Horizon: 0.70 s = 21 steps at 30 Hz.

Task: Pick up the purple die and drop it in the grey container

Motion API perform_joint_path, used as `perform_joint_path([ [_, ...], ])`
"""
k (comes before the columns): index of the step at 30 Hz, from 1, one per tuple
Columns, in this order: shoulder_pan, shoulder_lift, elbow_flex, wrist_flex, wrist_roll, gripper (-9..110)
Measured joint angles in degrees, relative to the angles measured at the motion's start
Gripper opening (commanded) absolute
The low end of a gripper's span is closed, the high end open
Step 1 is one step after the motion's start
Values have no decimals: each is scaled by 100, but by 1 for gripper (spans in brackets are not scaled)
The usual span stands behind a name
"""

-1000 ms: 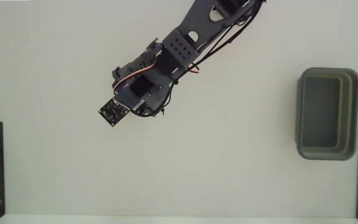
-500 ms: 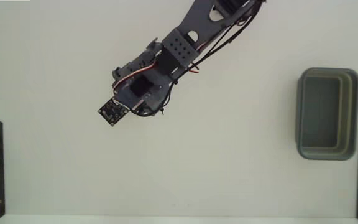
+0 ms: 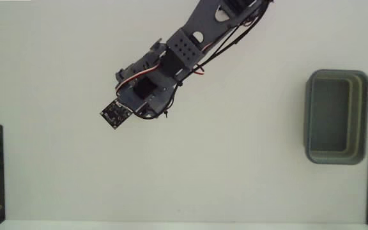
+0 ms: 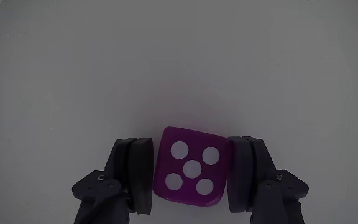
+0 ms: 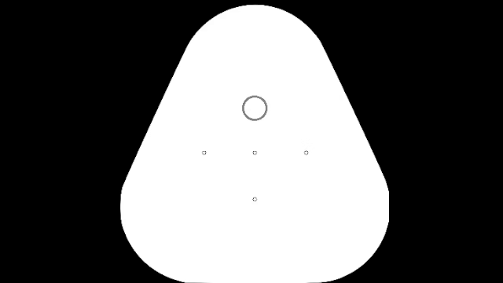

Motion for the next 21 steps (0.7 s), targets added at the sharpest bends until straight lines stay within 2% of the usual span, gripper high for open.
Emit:
perform_joint_path([
  [21,9,0,0,0,0,63],
])
